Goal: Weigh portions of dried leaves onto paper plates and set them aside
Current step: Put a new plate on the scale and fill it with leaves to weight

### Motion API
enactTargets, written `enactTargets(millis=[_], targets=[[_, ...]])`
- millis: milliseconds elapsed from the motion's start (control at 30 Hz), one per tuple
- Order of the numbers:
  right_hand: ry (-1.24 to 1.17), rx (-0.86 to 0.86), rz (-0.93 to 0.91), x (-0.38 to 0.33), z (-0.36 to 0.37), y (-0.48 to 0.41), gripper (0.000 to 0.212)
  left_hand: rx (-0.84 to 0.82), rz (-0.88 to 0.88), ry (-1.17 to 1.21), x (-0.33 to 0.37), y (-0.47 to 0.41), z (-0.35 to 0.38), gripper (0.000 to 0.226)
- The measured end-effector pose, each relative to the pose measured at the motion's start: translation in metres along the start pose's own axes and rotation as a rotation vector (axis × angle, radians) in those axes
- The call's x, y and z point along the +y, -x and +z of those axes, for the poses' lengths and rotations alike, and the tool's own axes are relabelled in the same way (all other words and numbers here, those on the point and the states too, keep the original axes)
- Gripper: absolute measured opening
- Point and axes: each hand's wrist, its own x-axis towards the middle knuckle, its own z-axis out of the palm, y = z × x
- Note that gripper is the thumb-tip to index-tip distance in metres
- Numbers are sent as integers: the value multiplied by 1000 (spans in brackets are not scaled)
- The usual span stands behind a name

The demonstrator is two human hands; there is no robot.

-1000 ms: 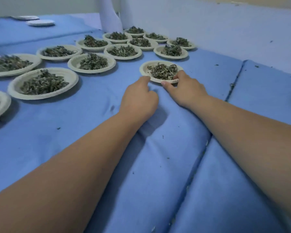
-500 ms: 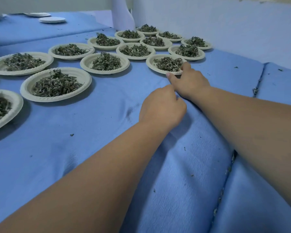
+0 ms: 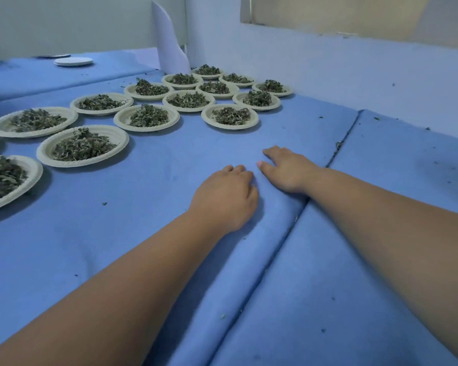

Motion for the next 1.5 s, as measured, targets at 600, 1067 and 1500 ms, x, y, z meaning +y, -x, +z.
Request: enactTargets(millis=[600, 1067, 1500], targets=[[-90, 410, 187, 158, -95, 306, 49, 27, 308, 117, 284, 16, 13, 31], [278, 438, 752, 299, -76, 450, 49, 111, 588, -138, 455, -55, 20, 45], [334, 535, 734, 304, -67, 445, 52, 97, 687, -532, 470, -70, 8, 26]])
